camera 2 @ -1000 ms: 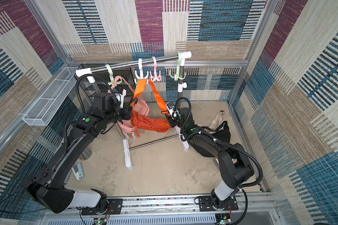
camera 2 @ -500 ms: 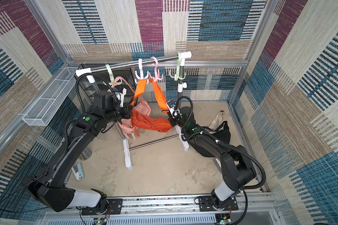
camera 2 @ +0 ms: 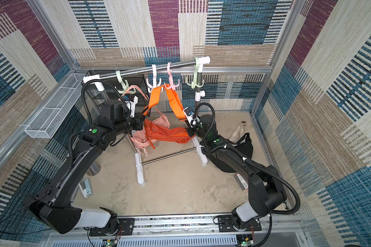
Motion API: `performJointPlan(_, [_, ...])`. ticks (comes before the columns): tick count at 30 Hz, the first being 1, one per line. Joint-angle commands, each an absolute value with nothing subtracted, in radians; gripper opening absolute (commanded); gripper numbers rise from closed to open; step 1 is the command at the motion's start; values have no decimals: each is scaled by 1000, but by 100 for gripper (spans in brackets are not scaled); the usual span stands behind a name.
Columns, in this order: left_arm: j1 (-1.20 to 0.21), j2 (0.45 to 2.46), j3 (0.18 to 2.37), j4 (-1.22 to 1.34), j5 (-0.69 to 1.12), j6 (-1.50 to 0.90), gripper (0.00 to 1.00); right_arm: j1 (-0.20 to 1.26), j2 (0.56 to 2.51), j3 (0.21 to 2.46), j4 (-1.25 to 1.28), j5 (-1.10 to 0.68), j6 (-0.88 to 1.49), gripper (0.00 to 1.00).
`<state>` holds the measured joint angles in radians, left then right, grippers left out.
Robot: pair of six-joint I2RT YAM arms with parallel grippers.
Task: Take the bag off the hook
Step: Pick up the bag from the hook.
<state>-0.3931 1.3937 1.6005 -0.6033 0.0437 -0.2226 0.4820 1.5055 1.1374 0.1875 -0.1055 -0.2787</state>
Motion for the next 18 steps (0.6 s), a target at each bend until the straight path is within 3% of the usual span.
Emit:
performJointPlan(1, [-392,1379,1609,-584,59,-256,0,482,1481,1161,183,-125,-285,18])
performJointPlan(18, [-391,1343,1647,-578,95,-275,0,482,1364,1203,154,-115,-292,18])
